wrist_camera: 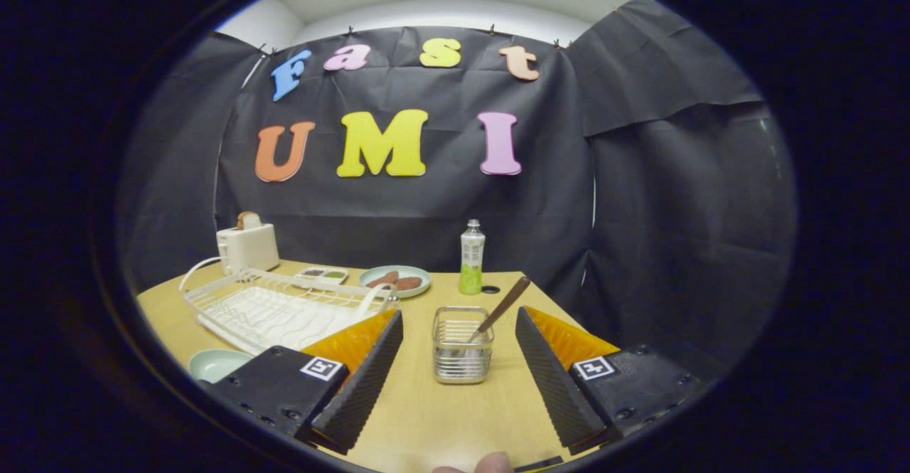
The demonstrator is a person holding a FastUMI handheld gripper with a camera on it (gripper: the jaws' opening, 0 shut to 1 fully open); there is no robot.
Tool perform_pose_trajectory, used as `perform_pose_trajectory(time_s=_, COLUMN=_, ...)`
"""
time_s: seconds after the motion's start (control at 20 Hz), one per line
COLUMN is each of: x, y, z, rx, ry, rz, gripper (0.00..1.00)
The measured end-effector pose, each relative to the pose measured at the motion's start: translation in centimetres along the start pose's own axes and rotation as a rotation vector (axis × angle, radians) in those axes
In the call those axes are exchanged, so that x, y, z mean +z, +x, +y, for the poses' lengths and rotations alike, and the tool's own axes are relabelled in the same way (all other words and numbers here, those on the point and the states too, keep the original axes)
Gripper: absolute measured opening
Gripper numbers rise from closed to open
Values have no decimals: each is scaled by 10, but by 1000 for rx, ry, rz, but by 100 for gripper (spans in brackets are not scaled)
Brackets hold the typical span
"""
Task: Take the plate from the dish rack, then take the spoon from the basket and place it into the plate.
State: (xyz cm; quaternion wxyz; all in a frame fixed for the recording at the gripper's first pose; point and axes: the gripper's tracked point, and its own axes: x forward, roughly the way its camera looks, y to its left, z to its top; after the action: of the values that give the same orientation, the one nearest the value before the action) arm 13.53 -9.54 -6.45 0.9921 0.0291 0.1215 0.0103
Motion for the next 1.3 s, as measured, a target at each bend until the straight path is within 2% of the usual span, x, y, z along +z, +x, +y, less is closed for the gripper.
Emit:
perform_pose_trajectory(time_s=0.25, x=-17, y=73, z=-24, rx=25, ry=81, rz=99, gripper=100)
perform_pose_trajectory(time_s=0.35, x=-18, y=92, z=-30, rx=34, ry=106, rz=112, gripper=95)
perform_pose_trajectory(time_s=0.5, x=-22, y=114, z=-32, rx=40, ry=115, rz=130, gripper=78)
perform_pose_trajectory(time_s=0.55, x=-22, y=116, z=-32, rx=43, ry=113, rz=128, gripper=76)
perform_pose_trajectory(time_s=0.75, x=-17, y=115, z=-27, rx=51, ry=114, rz=115, gripper=54)
perform_pose_trajectory(time_s=0.9, x=-12, y=109, z=-15, rx=85, ry=146, rz=112, gripper=30)
perform_pose_trajectory(time_s=1.1, x=-6, y=100, z=11, rx=134, ry=154, rz=118, gripper=15)
perform_pose_trajectory(time_s=1.3, x=-2, y=95, z=17, rx=111, ry=129, rz=126, gripper=8)
